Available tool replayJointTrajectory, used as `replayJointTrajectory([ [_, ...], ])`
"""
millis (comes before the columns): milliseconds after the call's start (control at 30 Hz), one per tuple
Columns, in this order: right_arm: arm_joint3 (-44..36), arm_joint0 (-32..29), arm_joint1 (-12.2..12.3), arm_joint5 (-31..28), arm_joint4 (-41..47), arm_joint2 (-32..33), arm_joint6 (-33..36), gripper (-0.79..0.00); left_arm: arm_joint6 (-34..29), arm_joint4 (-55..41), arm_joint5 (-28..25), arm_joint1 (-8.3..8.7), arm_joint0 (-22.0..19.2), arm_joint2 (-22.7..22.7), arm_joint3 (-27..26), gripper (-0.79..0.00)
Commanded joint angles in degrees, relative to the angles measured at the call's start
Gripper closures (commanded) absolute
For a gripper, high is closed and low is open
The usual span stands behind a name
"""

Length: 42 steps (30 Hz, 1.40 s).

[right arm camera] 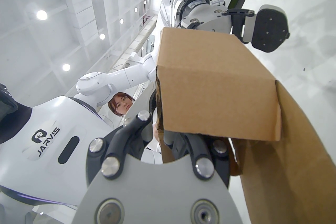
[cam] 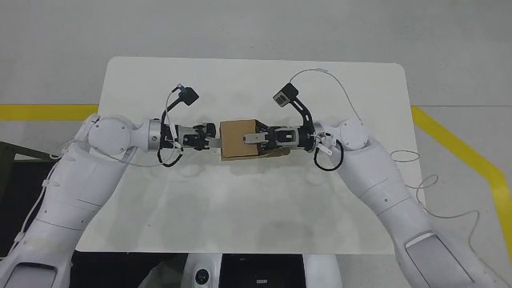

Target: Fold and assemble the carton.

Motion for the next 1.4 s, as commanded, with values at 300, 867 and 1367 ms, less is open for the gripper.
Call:
replayJointTrajectory([
  [300, 0.4, 0.1, -0.1, -0.1, 0.8, -0.2, -0.1, 0.000, 0.2, -0.9, 0.3, -0.25, -0.6, 0.9, 0.9, -0.785],
  [867, 9.0, 2.4, -0.3, 2.3, -7.9, -1.6, -3.6, 0.000, 2.9, 3.2, -2.9, 0.54, -0.2, -2.1, 0.9, -0.785],
  [1367, 13.9, 3.2, -1.3, 1.7, -11.9, -2.8, -7.5, -0.274, 17.4, 16.0, -14.8, 0.98, 3.6, -5.5, -3.2, -0.785],
])
